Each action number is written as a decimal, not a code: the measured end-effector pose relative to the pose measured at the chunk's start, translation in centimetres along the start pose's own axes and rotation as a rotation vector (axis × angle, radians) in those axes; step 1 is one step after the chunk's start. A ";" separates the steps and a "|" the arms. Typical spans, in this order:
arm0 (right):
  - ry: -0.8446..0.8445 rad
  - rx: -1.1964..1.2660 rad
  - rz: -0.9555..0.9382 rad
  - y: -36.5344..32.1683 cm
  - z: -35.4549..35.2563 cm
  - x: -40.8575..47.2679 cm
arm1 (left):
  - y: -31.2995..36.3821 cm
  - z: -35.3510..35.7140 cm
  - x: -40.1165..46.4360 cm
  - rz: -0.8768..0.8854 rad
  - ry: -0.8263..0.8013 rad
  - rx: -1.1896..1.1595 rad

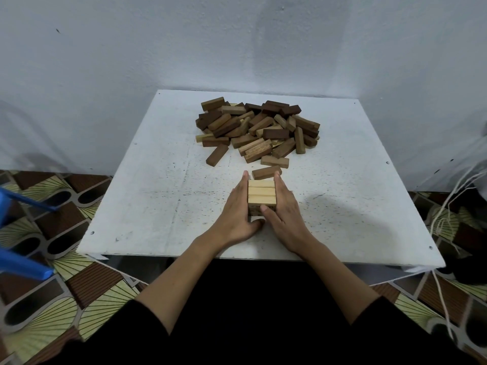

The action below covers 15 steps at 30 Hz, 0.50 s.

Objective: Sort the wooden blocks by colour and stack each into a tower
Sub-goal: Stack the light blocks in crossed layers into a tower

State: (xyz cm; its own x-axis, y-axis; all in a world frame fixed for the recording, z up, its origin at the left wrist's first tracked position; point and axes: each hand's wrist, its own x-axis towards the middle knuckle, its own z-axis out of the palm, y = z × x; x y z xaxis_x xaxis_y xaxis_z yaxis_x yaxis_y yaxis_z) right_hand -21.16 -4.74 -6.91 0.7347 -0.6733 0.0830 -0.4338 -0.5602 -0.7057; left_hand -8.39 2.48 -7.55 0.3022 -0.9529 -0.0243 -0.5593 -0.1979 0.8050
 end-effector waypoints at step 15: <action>-0.023 0.102 -0.111 0.8 -3.4 1.3 | 0.6 -3.9 0.2 0.049 -0.031 -0.150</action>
State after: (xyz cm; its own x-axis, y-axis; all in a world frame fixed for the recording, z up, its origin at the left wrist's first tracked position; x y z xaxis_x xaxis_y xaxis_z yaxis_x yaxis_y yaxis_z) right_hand -22.29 -7.72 -5.02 0.7877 -0.5978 0.1490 -0.2949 -0.5781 -0.7609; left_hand -5.66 3.04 -4.80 0.2523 -0.9677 0.0005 -0.4502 -0.1169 0.8852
